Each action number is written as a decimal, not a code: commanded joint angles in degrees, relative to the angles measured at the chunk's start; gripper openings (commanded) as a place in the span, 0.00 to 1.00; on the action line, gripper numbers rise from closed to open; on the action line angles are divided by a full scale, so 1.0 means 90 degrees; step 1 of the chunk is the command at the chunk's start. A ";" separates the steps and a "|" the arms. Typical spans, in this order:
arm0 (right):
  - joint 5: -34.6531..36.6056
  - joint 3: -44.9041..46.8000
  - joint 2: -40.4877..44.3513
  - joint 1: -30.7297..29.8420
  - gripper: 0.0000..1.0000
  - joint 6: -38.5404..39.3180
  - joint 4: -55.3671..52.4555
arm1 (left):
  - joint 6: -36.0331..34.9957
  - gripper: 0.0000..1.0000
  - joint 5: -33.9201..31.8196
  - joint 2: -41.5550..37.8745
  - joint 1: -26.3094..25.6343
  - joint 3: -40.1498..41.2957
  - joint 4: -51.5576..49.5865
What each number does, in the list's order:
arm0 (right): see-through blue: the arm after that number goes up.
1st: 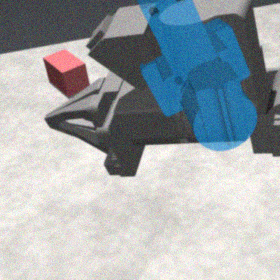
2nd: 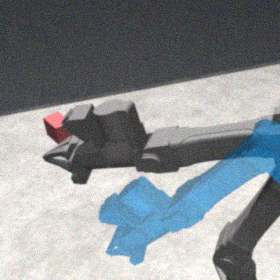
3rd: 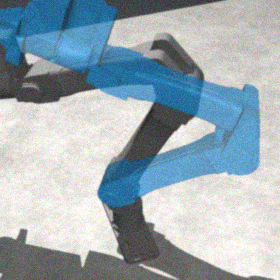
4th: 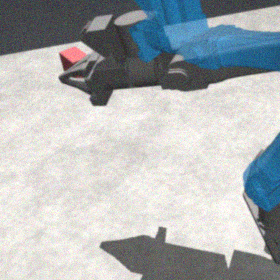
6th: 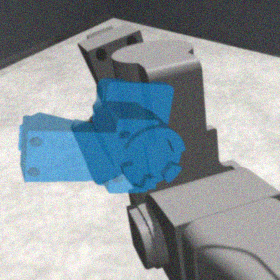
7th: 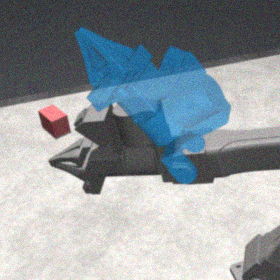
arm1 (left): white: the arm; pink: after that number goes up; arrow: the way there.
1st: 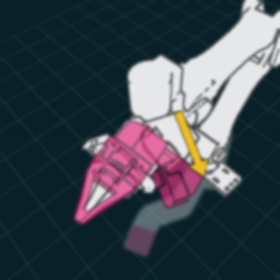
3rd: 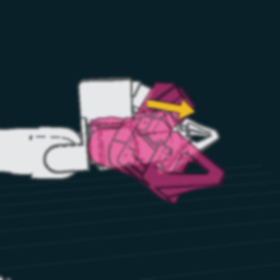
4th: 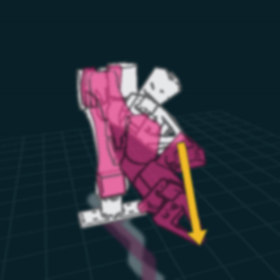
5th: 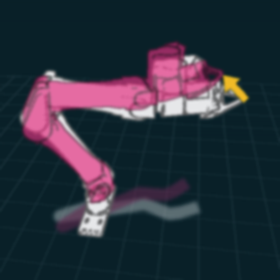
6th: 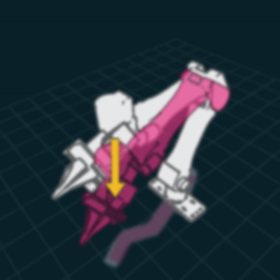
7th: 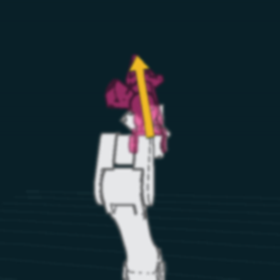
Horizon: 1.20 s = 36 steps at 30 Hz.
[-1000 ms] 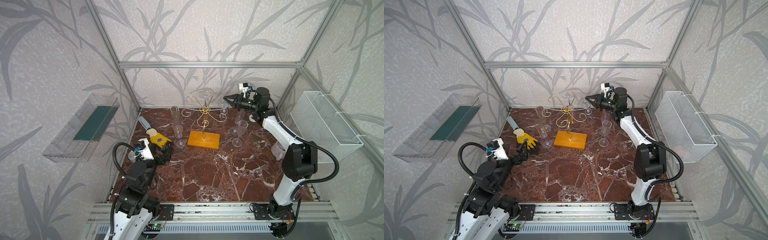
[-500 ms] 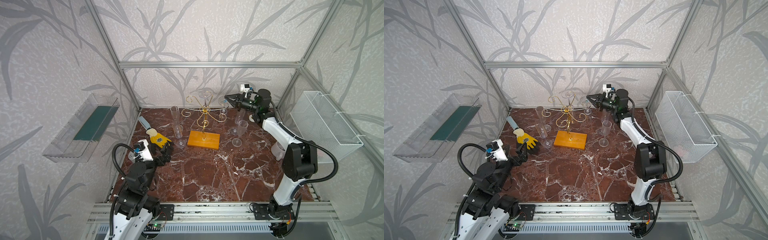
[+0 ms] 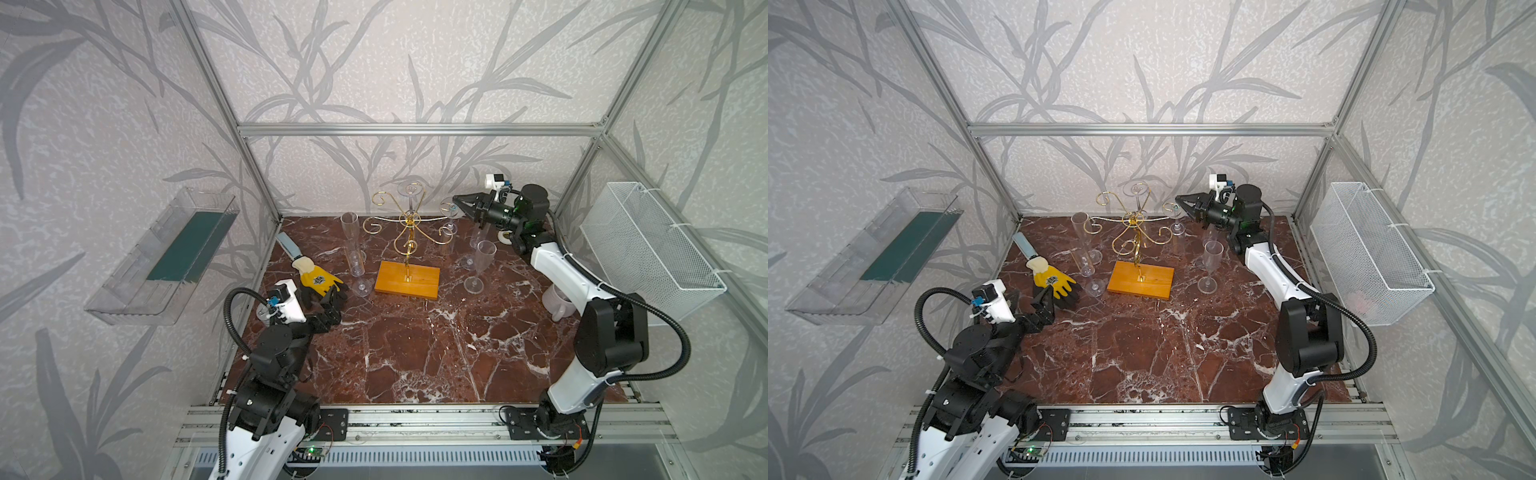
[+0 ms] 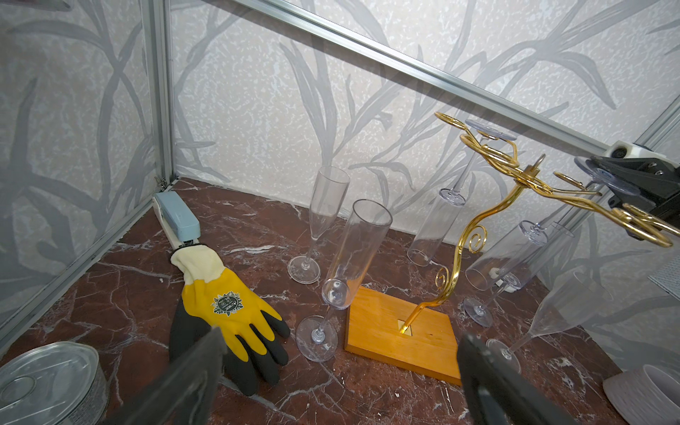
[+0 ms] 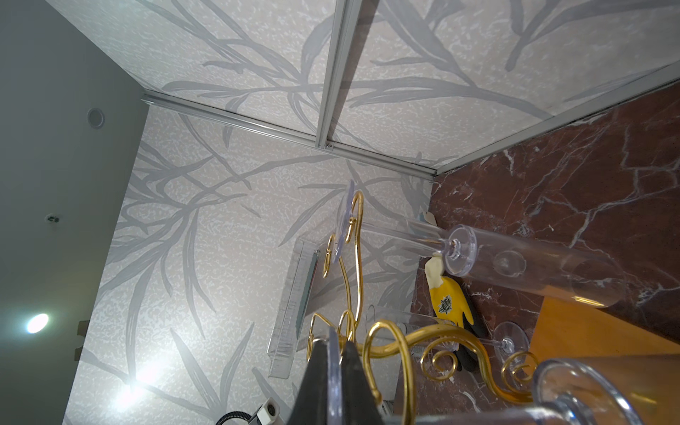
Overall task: Take the wine glass off the wine glass rack
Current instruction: Pick up the wine glass from the wine glass rack.
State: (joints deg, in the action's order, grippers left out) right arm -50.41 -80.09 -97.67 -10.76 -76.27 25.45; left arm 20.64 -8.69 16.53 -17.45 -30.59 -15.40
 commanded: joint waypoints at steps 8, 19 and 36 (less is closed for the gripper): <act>0.0092 -0.0036 0.0306 -0.0257 0.00 0.0122 0.0056 | 0.0128 0.99 -0.0032 -0.0001 0.0025 -0.0008 0.0090; 0.0183 -0.1016 -0.0367 -0.0666 0.00 0.0359 -0.0371 | 0.0108 0.99 -0.0089 -0.0059 0.0025 -0.0001 0.0050; 0.0491 -0.3440 -0.1290 -0.0292 0.00 0.2257 -0.2242 | 0.0196 0.99 -0.0101 -0.0183 0.0025 -0.0135 -0.0100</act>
State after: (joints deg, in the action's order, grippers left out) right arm -46.96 -107.87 -108.53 -14.74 -60.97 7.14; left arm 20.93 -8.91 15.49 -17.45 -30.59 -15.62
